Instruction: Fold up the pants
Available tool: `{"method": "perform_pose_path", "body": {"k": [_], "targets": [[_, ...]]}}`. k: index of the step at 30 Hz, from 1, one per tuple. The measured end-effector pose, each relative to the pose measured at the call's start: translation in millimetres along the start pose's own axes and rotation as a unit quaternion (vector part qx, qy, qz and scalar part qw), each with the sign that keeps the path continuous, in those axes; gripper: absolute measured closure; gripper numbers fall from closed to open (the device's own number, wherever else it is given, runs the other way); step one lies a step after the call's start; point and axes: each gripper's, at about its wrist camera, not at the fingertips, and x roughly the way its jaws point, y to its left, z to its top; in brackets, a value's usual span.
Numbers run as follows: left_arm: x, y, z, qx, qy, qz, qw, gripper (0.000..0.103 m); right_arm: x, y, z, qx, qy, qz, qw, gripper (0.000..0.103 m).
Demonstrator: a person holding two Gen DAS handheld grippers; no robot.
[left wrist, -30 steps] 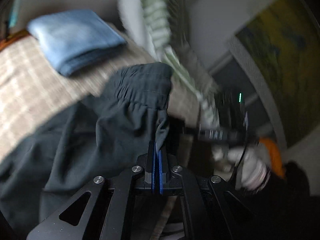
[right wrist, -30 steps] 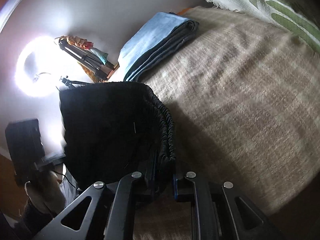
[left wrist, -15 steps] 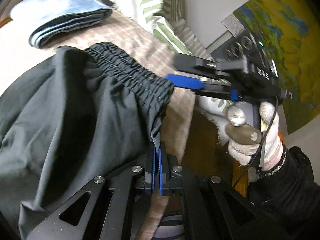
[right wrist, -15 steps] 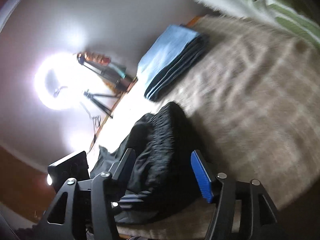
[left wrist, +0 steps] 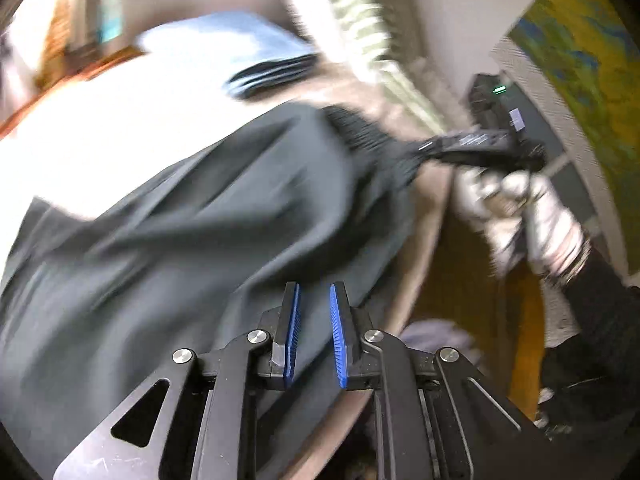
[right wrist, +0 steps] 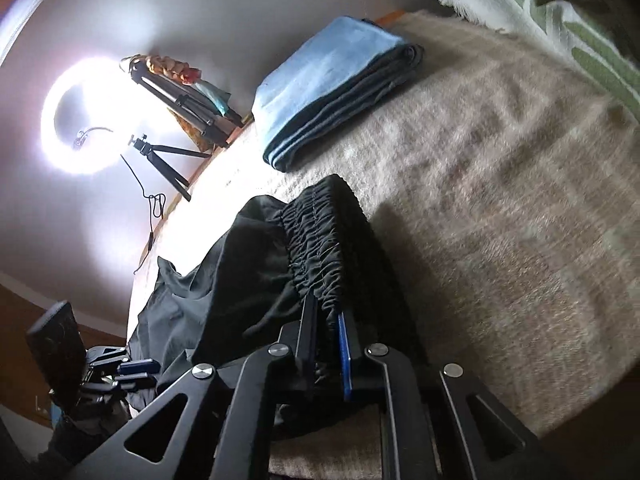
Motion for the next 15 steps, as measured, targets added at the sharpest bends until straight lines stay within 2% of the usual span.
{"method": "perform_pose_path", "body": {"k": [2,7,10,11,12,15], "targets": [[-8.5,14.3,-23.8,-0.004,0.010,0.029,0.9995,0.090,-2.6,6.7,-0.2,-0.015,0.004,-0.008,1.000,0.097],[-13.2,18.0,-73.4,0.033,0.032,0.104,0.9935,0.090,1.4,18.2,3.5,-0.034,0.007,-0.035,0.999,0.096],[-22.8,6.2,-90.5,0.055,0.015,0.119,0.9913,0.090,6.2,18.0,1.2,-0.041,0.012,-0.059,0.997,0.077],[-26.1,0.6,-94.2,0.066,0.007,0.123,0.9901,0.089,3.3,15.1,-0.9,-0.040,0.013,-0.063,0.997,0.054],[-25.1,-1.4,-95.4,0.072,0.007,0.128,0.9891,0.085,3.1,13.4,-3.5,-0.034,0.013,-0.071,0.997,0.049],[-25.0,0.3,-103.7,0.074,0.017,0.139,0.9874,0.083,-3.5,10.1,-15.8,-0.021,0.004,-0.077,0.997,0.049]]}}
